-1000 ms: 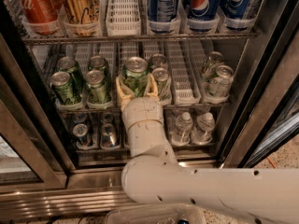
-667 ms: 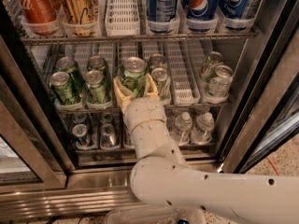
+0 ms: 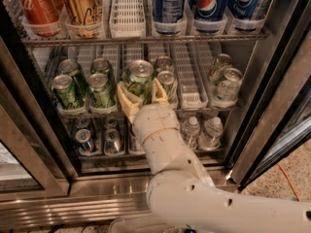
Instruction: Pick green can from middle shelf of fridge
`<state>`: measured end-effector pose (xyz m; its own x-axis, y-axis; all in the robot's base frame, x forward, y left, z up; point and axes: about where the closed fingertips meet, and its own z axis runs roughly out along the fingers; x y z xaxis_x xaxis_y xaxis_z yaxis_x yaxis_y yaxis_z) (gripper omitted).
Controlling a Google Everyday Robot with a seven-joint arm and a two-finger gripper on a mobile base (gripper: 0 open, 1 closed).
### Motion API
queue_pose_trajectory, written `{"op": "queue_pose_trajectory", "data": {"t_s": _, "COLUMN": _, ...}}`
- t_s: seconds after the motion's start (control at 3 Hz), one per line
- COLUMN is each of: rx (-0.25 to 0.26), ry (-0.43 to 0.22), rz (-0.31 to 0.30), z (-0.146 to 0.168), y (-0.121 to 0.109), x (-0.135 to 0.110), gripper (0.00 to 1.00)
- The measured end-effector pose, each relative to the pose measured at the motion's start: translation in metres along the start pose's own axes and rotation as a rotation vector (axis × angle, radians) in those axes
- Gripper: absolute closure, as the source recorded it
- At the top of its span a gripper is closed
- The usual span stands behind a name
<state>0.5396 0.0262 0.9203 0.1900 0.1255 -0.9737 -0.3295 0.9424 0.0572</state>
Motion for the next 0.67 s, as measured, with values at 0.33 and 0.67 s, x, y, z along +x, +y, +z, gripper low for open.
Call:
{"op": "queue_pose_trajectory", "data": {"t_s": 0.33, "rx": -0.022, "ry": -0.003, "rz": 0.001, "z": -0.017, "y": 0.002, "x": -0.01, "gripper": 1.0}}
{"op": "queue_pose_trajectory", "data": {"t_s": 0.67, "rx": -0.019, "ry": -0.001, "rz": -0.009, "z": -0.035, "y": 0.001, "x": -0.018, "gripper": 1.0}}
